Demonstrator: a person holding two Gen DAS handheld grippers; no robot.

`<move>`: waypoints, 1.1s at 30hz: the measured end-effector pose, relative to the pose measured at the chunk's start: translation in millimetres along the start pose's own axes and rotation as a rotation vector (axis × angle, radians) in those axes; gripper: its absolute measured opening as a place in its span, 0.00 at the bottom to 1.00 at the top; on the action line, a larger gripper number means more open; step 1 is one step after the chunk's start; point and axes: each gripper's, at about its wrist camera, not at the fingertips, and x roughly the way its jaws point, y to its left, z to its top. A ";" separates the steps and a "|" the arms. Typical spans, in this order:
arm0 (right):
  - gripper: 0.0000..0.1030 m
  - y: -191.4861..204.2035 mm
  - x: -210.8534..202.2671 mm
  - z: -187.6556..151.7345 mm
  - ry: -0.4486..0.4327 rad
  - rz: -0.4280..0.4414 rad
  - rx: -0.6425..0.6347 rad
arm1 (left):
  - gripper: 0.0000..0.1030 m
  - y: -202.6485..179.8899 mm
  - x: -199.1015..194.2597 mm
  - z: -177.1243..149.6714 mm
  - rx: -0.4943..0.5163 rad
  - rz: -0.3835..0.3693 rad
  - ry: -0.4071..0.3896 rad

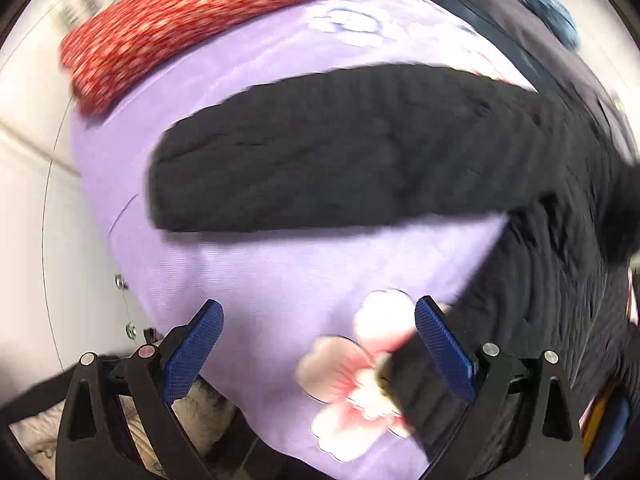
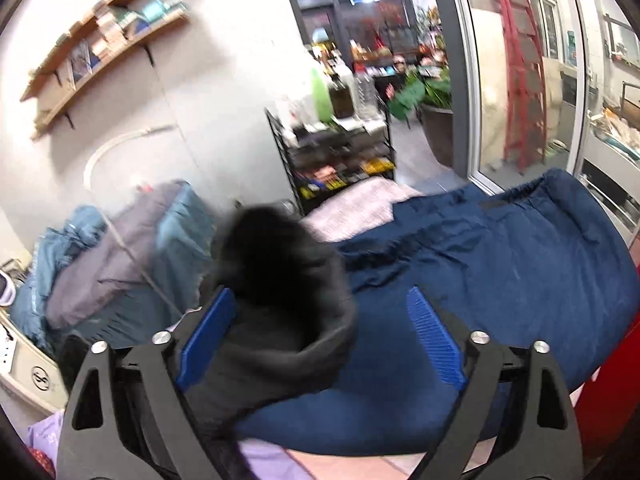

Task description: Fold large clothes

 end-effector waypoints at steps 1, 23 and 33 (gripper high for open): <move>0.89 3.6 -0.9 -1.6 0.014 0.032 0.005 | 0.92 11.2 2.0 3.4 -0.016 0.011 -0.006; 0.89 88.7 -28.8 -93.3 0.268 0.171 -0.148 | 0.08 -1.6 49.5 150.1 0.219 0.112 -0.091; 0.89 74.5 -26.7 -123.5 0.396 0.137 -0.162 | 0.96 -58.9 -56.5 307.8 0.191 0.209 -0.479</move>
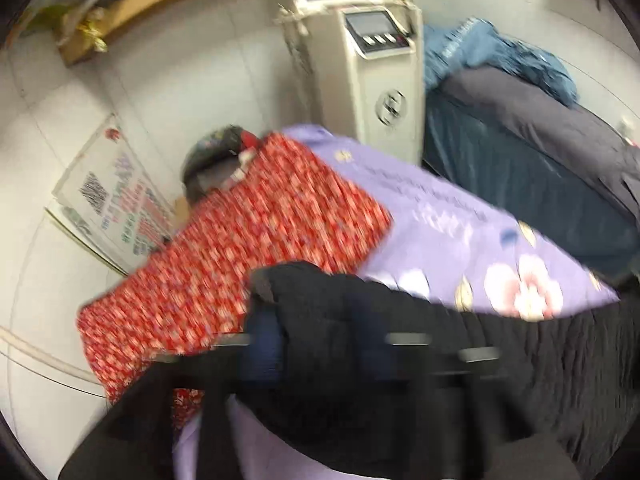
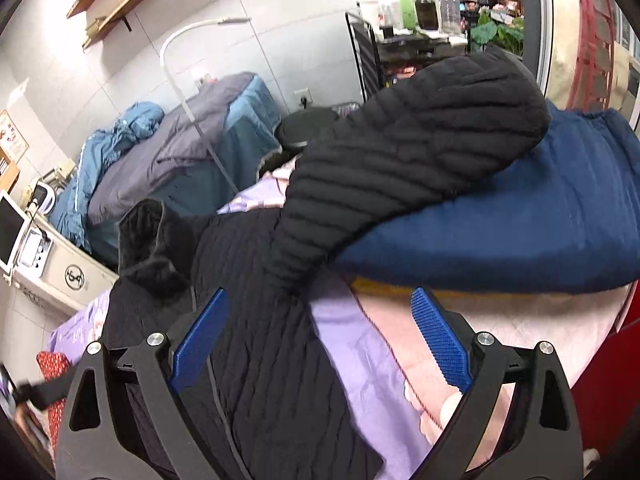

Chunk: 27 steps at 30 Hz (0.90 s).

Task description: Fold large clothes

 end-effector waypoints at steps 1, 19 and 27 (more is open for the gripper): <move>0.89 -0.5 6.4 -4.6 0.034 0.010 0.000 | 0.91 -5.3 -3.6 2.7 0.012 0.048 -0.032; 0.89 -9.8 141.0 -135.8 0.649 0.152 -0.189 | 0.94 -148.5 -74.2 -300.9 0.468 -0.586 0.421; 0.51 -10.7 158.2 -194.0 0.783 0.219 -0.292 | 0.77 -176.0 -66.3 -369.4 0.530 -0.587 0.568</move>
